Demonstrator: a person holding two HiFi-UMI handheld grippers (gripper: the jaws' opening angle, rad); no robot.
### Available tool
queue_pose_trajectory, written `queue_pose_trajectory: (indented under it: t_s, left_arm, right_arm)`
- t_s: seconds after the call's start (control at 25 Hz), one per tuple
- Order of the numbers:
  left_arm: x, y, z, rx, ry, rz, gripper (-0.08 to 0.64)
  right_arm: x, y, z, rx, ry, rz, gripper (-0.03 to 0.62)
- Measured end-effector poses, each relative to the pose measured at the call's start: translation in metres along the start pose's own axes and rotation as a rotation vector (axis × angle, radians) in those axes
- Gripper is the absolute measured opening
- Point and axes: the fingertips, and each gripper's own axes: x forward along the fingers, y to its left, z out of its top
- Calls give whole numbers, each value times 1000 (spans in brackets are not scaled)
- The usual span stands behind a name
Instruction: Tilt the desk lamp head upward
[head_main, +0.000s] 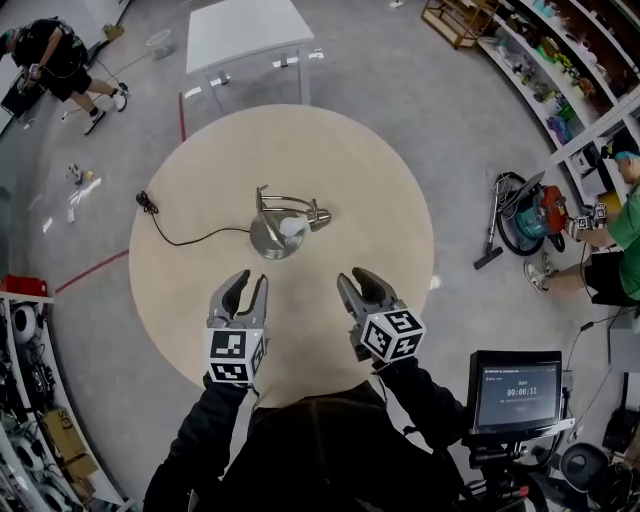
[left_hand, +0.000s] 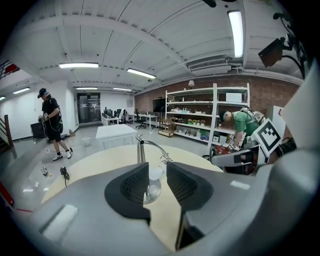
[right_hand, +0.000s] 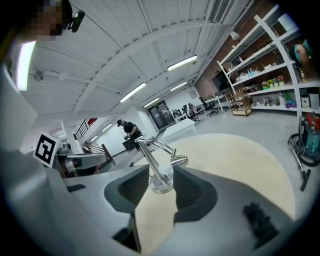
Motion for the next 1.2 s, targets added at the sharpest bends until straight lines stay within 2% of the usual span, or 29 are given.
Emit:
queue_pose_trajectory:
  t_s: [0.28, 0.56, 1.0, 1.2]
  left_arm:
    - [43, 20, -6, 4, 42, 17, 138]
    - [97, 42, -33, -16, 83, -28, 196]
    - [175, 49, -41, 17, 110, -103, 210]
    - [181, 44, -38, 28, 79, -108, 206]
  right_arm:
    - [49, -22, -3, 83, 34, 17, 200]
    - [97, -38, -12, 218, 43, -7, 299]
    - [172, -74, -24, 379, 50, -61, 334]
    - [182, -79, -29, 474, 26, -60, 336]
